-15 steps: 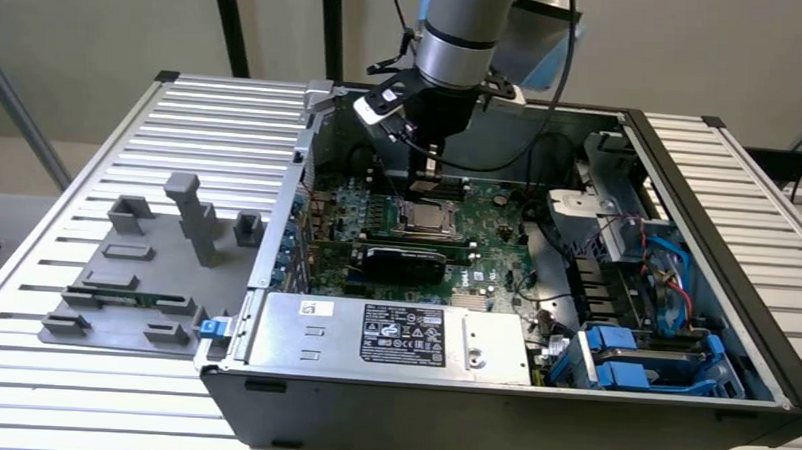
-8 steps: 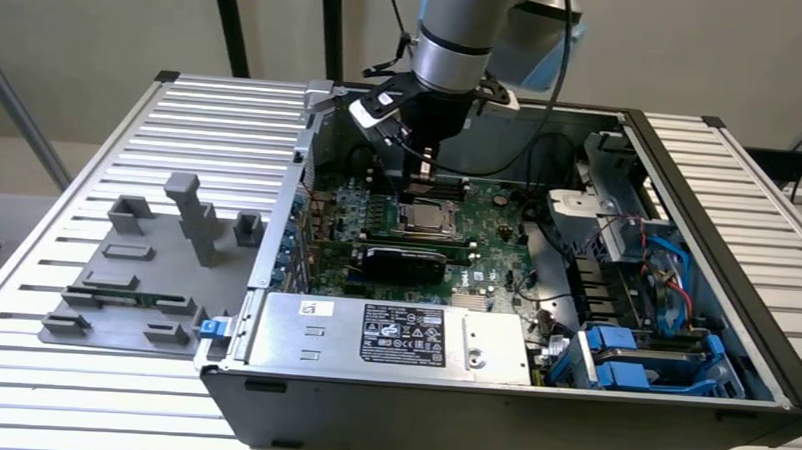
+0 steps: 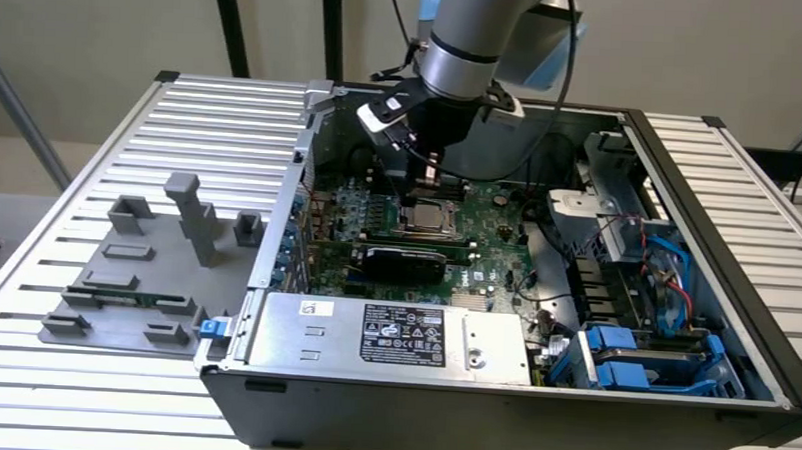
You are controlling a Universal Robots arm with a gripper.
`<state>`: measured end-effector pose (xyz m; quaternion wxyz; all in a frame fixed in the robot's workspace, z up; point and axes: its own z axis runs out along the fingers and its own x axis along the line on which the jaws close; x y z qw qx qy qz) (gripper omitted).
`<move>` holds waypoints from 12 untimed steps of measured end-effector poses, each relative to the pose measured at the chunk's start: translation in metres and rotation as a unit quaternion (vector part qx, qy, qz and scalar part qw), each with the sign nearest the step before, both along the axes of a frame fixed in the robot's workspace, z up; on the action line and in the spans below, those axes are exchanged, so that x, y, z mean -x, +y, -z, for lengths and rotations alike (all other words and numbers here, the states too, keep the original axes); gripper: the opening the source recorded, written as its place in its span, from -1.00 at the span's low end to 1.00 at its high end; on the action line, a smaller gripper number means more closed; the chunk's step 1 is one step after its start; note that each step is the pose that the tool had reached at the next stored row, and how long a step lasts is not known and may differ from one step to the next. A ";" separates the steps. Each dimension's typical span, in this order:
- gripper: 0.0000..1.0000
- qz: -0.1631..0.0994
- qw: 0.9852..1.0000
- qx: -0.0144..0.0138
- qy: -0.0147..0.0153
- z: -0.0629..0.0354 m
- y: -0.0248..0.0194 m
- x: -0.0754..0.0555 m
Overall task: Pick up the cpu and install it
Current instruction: 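Close the cpu cover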
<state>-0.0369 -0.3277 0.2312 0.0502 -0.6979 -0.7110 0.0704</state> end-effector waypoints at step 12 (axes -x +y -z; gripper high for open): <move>-0.79 0.000 1.000 0.000 0.000 0.0220 0.0023 0.005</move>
